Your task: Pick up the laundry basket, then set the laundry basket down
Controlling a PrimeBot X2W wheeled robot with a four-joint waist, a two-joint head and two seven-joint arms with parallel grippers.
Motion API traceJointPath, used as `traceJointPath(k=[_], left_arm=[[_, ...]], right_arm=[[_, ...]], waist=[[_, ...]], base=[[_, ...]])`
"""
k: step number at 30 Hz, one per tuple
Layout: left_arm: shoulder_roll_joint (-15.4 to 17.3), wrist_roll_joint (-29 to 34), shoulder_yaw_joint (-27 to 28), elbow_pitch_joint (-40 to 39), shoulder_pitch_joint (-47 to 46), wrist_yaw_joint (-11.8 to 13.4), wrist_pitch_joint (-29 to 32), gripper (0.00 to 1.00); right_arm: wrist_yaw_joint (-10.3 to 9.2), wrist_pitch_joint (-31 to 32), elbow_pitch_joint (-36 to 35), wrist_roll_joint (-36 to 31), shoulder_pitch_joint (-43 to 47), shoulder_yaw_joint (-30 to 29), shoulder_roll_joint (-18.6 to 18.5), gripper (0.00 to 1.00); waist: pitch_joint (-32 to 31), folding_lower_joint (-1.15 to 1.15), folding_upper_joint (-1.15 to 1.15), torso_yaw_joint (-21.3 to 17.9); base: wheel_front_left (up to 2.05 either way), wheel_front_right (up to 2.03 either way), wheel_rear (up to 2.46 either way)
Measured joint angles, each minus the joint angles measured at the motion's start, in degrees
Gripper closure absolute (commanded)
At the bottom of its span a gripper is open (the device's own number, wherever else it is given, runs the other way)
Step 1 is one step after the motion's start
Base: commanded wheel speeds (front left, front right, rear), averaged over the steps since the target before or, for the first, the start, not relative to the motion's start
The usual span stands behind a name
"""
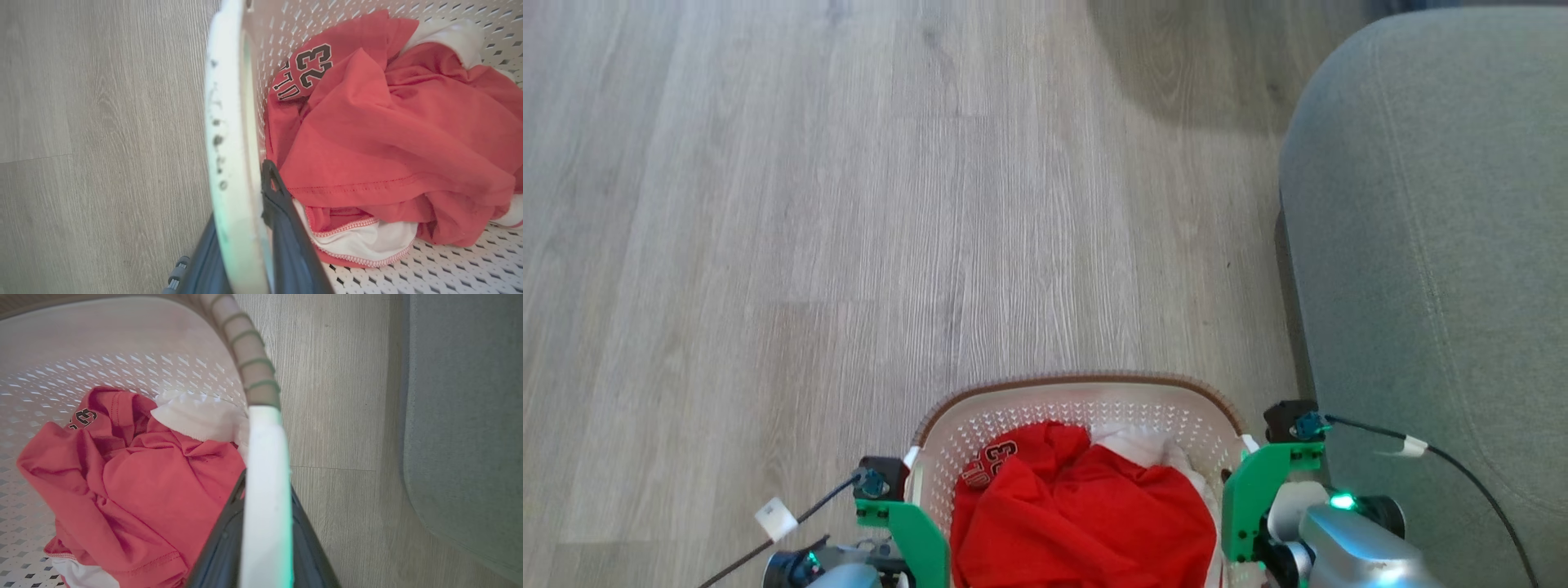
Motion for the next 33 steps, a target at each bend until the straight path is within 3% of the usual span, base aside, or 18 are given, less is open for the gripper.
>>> traceJointPath(k=[33], left_arm=[[0.03, -2.57, -2.8, 2.02, 0.34, -0.52, -0.23, 1.0]], right_arm=[[-0.1, -1.98, 0.9, 11.28, 0.37, 10.91, -0.01, 1.0]], waist=[[-3.48, 0.0, 0.0, -0.49]], base=[[0.0, 0.0, 0.0]])
